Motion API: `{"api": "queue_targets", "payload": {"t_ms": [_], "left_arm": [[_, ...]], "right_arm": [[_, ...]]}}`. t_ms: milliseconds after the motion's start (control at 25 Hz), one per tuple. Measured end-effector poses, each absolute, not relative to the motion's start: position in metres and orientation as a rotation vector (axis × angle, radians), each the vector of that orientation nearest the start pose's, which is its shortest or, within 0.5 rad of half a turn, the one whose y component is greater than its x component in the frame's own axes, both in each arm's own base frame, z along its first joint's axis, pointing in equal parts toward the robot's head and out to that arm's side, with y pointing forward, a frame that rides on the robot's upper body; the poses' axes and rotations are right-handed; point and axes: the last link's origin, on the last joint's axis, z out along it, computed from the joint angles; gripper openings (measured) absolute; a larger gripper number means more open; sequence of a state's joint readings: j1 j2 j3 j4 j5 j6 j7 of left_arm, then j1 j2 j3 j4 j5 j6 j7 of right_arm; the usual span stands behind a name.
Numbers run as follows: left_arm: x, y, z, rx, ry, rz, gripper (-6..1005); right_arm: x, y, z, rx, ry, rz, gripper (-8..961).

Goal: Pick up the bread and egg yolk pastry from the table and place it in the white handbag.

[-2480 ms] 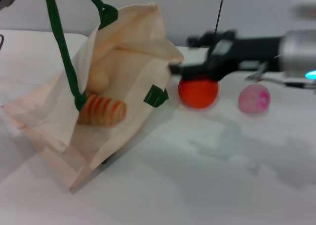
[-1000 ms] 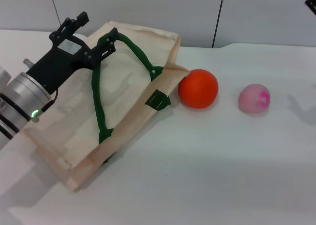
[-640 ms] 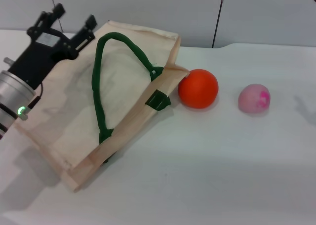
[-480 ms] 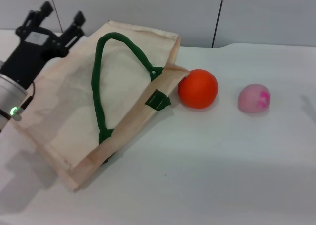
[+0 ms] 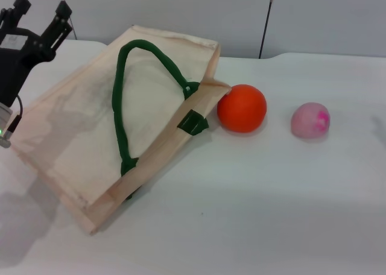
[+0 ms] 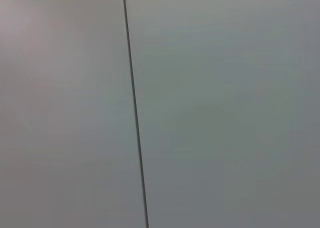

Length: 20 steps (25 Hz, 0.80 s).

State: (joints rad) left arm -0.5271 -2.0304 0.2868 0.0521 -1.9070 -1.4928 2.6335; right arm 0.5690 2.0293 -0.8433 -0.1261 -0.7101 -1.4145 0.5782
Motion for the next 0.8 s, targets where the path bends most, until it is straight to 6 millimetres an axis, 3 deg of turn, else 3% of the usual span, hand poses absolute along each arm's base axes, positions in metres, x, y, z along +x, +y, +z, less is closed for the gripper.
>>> {"api": "queue_targets", "payload": {"t_ms": [800], "left_arm": [[-0.299, 0.332, 0.054, -1.583, -0.356, -1.148, 878]], "right_arm": [[0.278, 0.368, 0.048, -1.652, 0.400, 1.141, 877]]}}
